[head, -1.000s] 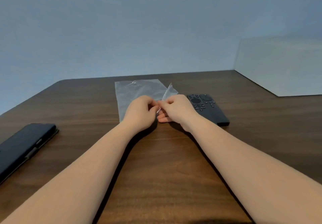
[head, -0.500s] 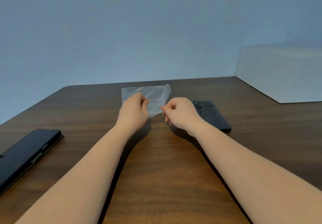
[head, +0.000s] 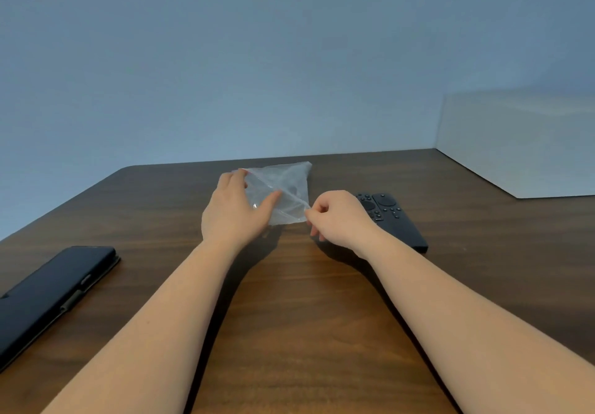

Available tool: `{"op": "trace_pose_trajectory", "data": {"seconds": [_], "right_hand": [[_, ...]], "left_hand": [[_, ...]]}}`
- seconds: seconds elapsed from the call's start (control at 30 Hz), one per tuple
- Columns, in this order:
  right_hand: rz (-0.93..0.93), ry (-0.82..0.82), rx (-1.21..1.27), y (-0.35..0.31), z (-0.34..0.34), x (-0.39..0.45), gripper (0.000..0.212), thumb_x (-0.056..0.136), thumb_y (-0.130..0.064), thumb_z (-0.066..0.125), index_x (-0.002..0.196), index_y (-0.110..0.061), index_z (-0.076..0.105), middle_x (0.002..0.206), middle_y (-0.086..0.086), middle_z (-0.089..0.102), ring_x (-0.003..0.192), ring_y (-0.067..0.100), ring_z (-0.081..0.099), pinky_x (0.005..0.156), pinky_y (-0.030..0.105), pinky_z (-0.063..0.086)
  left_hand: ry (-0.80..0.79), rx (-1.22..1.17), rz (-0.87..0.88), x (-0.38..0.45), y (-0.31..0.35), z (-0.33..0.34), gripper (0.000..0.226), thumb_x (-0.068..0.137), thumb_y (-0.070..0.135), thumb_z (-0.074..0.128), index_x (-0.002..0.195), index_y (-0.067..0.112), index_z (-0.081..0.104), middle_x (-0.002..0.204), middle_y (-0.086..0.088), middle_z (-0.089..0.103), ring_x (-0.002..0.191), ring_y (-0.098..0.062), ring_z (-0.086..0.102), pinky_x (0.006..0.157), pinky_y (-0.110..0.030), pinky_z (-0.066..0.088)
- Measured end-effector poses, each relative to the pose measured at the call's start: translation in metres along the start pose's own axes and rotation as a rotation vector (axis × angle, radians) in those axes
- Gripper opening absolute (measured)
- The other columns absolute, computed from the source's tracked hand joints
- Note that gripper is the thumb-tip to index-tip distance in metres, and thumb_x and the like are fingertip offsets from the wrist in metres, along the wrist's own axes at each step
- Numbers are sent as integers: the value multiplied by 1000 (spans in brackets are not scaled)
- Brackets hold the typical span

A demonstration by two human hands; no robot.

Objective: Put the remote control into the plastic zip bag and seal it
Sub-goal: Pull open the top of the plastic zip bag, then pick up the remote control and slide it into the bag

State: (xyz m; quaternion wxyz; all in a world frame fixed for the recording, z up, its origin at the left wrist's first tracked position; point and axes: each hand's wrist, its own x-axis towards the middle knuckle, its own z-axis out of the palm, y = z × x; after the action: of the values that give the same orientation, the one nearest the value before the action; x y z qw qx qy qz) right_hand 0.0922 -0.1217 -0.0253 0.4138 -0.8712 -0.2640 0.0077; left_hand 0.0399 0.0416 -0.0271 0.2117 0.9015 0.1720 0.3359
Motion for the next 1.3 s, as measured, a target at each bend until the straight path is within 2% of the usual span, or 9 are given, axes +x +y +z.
{"op": "trace_pose_trajectory", "data": {"seconds": [0.07, 0.13, 0.2, 0.3, 0.47, 0.63, 0.8, 1.03, 1.3], "right_hand": [[-6, -16, -20, -1, 0, -1, 25, 90, -16, 51, 86, 2, 67, 73, 6, 72, 56, 6, 57, 67, 26, 49], [-10, -2, -37, -1, -2, 0, 25, 88, -16, 51, 82, 4, 65, 75, 9, 72, 59, 12, 58, 70, 33, 51], [-12, 40, -84, 1, -5, 2, 22, 85, -16, 51, 72, 0, 60, 81, 16, 72, 67, 24, 62, 73, 40, 52], [2, 90, -164, 6, -10, 5, 24, 86, -18, 51, 71, -2, 61, 86, 20, 72, 81, 32, 64, 75, 43, 53], [41, 119, -301, 11, -18, 5, 51, 91, -46, 48, 53, -12, 44, 50, 2, 45, 50, 21, 45, 53, 33, 41], [215, 148, -540, 13, -35, -1, 26, 92, -43, 47, 96, -18, 55, 90, 3, 59, 80, 26, 53, 59, 31, 40], [300, 28, -621, 14, -40, -7, 40, 86, -42, 57, 120, -23, 50, 121, 9, 53, 110, 31, 50, 75, 38, 45], [273, -49, -642, 10, -35, -10, 51, 84, -42, 61, 129, -25, 46, 132, 11, 45, 122, 35, 40, 92, 42, 42], [272, -17, -600, 14, -33, -7, 47, 87, -23, 58, 132, -24, 43, 133, 14, 45, 121, 37, 41, 91, 41, 44]], "left_hand": [[32, 15, -37, -1, 0, 0, 61, 81, 54, 53, 128, 19, 36, 132, -1, 44, 102, -25, 57, 77, -42, 50], [78, 3, -46, -2, -1, -2, 53, 83, 33, 55, 130, 20, 34, 132, -3, 43, 99, -30, 57, 71, -38, 45], [88, -42, -36, -2, -3, -4, 64, 78, 5, 49, 135, 25, 26, 126, -6, 45, 90, -31, 54, 66, -36, 39], [40, -98, 2, 2, -7, -6, 76, 76, -4, 43, 139, 31, 19, 121, -6, 47, 82, -23, 47, 66, -34, 38], [-13, -108, 100, 4, -12, 3, 50, 85, 2, 43, 133, 17, 42, 120, -8, 55, 103, -25, 51, 82, -29, 37], [-96, -72, 187, -1, -9, 4, 37, 90, 6, 44, 125, 13, 53, 113, -9, 59, 103, -27, 54, 83, -26, 38], [-127, -52, 214, -2, -10, 5, 37, 89, 3, 44, 123, 13, 54, 112, -8, 57, 92, -24, 53, 82, -27, 41], [-6, -87, 186, 0, -10, 4, 44, 84, 0, 48, 126, 13, 49, 119, -9, 50, 81, -22, 48, 76, -29, 38], [0, -123, 194, 0, -9, 2, 58, 78, -2, 51, 132, 16, 39, 124, -7, 43, 78, -19, 48, 76, -27, 37]]}}
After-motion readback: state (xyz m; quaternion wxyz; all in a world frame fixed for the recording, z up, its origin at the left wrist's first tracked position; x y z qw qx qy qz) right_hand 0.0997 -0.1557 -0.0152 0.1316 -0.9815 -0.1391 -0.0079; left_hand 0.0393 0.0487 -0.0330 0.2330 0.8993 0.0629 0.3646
